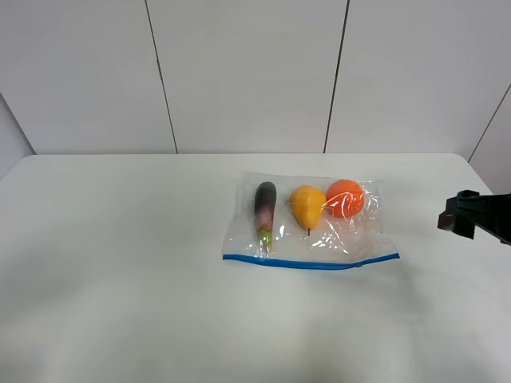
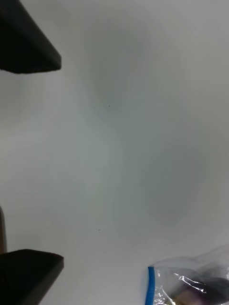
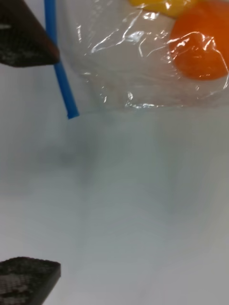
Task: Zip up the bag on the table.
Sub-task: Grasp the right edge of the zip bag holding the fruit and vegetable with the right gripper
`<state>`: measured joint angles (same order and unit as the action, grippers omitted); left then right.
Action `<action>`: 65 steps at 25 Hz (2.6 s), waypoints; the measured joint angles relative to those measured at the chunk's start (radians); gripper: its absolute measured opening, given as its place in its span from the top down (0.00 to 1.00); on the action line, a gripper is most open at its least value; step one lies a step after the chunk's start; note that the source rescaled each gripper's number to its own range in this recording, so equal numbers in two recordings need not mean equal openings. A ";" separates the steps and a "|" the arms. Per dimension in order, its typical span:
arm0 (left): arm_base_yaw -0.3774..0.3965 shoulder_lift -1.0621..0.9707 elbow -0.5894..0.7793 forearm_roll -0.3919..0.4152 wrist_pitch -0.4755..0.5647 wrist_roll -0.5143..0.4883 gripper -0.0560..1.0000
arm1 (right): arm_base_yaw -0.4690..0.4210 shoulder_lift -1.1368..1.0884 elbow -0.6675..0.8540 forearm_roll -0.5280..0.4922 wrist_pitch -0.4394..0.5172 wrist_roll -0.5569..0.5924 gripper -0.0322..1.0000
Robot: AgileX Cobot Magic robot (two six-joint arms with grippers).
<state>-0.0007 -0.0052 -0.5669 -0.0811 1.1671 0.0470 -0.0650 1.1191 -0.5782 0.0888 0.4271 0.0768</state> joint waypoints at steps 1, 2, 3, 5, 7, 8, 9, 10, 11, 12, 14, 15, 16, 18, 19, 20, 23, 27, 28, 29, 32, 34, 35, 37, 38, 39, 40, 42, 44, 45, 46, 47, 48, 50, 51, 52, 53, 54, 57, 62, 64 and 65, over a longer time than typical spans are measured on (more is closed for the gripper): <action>0.000 0.000 0.000 0.000 0.000 0.000 0.00 | 0.000 0.030 0.000 0.025 -0.021 0.000 0.13; 0.000 0.000 0.000 0.000 0.000 0.000 0.00 | 0.000 0.054 0.000 0.052 -0.039 0.000 0.13; 0.000 0.000 0.000 0.000 0.000 0.000 0.00 | 0.000 0.110 0.000 0.100 -0.070 -0.007 0.14; 0.000 0.000 0.000 0.000 0.000 0.000 0.00 | 0.000 0.159 0.000 0.147 -0.087 -0.019 0.14; 0.000 0.000 0.000 0.000 0.000 0.000 0.00 | 0.000 0.209 0.000 0.184 -0.097 -0.039 0.15; 0.000 0.000 0.000 0.000 0.000 0.000 0.00 | 0.000 0.228 -0.001 0.201 -0.100 -0.046 0.16; 0.000 0.000 0.000 0.000 0.000 0.000 0.00 | 0.000 0.251 -0.001 0.217 -0.105 -0.055 0.16; 0.000 0.000 0.000 0.000 0.000 0.000 0.00 | 0.000 0.271 -0.001 0.230 -0.110 -0.066 0.16; 0.000 0.000 0.000 0.000 0.000 0.000 0.00 | 0.000 0.291 -0.001 0.247 -0.118 -0.077 0.16; 0.000 0.000 0.000 0.000 0.000 0.000 0.00 | 0.000 0.307 -0.001 0.266 -0.125 -0.087 0.17; 0.000 0.000 0.000 0.000 0.000 0.000 0.00 | 0.000 0.345 -0.001 0.300 -0.128 -0.108 0.17; 0.000 0.000 0.000 0.000 0.000 0.000 0.00 | 0.000 0.361 -0.001 0.318 -0.128 -0.117 0.17; 0.000 0.000 0.000 0.000 0.000 0.000 0.00 | 0.000 0.381 -0.001 0.336 -0.130 -0.128 0.17; 0.000 0.000 0.000 0.000 0.000 0.000 0.00 | 0.000 0.422 -0.001 0.373 -0.133 -0.156 0.17; 0.000 0.000 0.000 0.000 0.000 0.000 0.00 | 0.000 0.439 -0.003 0.395 -0.133 -0.172 0.17; 0.000 0.000 0.000 0.000 0.000 0.000 0.00 | 0.000 0.461 -0.009 0.419 -0.132 -0.193 0.18; 0.000 0.000 0.000 0.000 0.000 0.000 0.00 | 0.000 0.512 -0.046 0.497 -0.122 -0.273 0.21; 0.000 0.000 0.000 0.000 0.000 0.000 0.00 | 0.000 0.552 -0.111 0.605 -0.093 -0.387 0.22; 0.000 0.000 0.000 0.000 0.000 0.000 0.00 | 0.000 0.561 -0.127 0.626 -0.079 -0.409 0.22; 0.000 0.000 0.000 0.000 0.000 0.000 0.00 | 0.000 0.570 -0.139 0.649 -0.067 -0.422 0.22; 0.000 0.000 0.000 0.000 0.000 0.000 0.00 | 0.000 0.598 -0.172 0.709 -0.025 -0.458 0.22; 0.000 0.000 0.000 0.000 0.000 0.000 0.00 | 0.000 0.610 -0.186 0.748 -0.005 -0.463 0.22; 0.000 0.000 0.000 0.000 0.000 0.000 0.00 | 0.000 0.615 -0.192 0.761 0.004 -0.466 0.22; 0.000 0.000 0.000 0.000 0.000 0.000 0.00 | 0.000 0.620 -0.198 0.782 0.007 -0.468 0.23; 0.000 0.000 0.000 0.000 0.000 0.000 0.00 | 0.000 0.620 -0.198 0.786 0.007 -0.469 0.25; 0.000 0.000 0.000 0.000 0.000 0.000 0.00 | 0.000 0.620 -0.199 0.789 0.008 -0.469 0.27; 0.000 0.000 0.000 0.000 0.000 0.000 0.00 | 0.000 0.620 -0.199 0.792 0.008 -0.469 0.29; 0.000 0.000 0.000 0.000 0.000 0.000 0.00 | 0.000 0.620 -0.199 0.792 0.008 -0.469 0.31; 0.000 0.000 0.000 0.000 0.000 0.000 0.00 | 0.000 0.620 -0.199 0.795 0.008 -0.469 0.32; 0.000 0.000 0.000 0.000 0.000 0.000 0.00 | 0.000 0.620 -0.199 0.794 0.009 -0.469 0.32; 0.000 0.000 0.000 0.000 0.000 0.000 0.00 | 0.000 0.620 -0.199 0.794 0.009 -0.469 0.32; 0.000 0.000 0.000 0.000 0.000 0.000 0.00 | 0.000 0.620 -0.199 0.794 0.009 -0.469 0.32; 0.000 0.000 0.000 0.000 0.000 0.000 0.00 | 0.000 0.620 -0.199 0.795 0.009 -0.469 0.32; 0.000 0.000 0.000 0.000 0.000 0.000 0.00 | 0.000 0.620 -0.199 0.795 0.009 -0.469 0.32; 0.000 0.000 0.000 0.000 0.000 0.000 0.00 | 0.000 0.620 -0.199 0.799 0.009 -0.469 0.32; 0.000 0.000 0.000 0.000 0.000 0.000 0.00 | 0.000 0.620 -0.199 0.803 0.009 -0.469 0.32; 0.000 0.000 0.000 0.000 0.000 0.000 0.00 | 0.000 0.624 -0.199 0.810 0.011 -0.469 0.32; 0.000 0.000 0.000 0.000 0.000 0.000 0.00 | 0.000 0.633 -0.199 0.821 0.016 -0.469 0.32; 0.000 0.000 0.000 0.000 0.000 0.000 0.00 | 0.000 0.681 -0.199 0.863 0.049 -0.480 0.32; 0.000 0.000 0.000 0.000 0.000 0.000 0.00 | 0.000 0.724 -0.199 0.935 0.061 -0.567 0.34; 0.000 0.000 0.000 0.000 0.000 0.000 0.00 | 0.000 0.725 -0.199 0.951 0.061 -0.589 0.34; 0.000 0.000 0.000 0.000 0.000 0.000 0.00 | 0.000 0.725 -0.199 0.954 0.061 -0.592 0.34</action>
<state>-0.0007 -0.0054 -0.5669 -0.0811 1.1671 0.0470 -0.0650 1.8443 -0.7777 1.0429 0.4879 -0.5153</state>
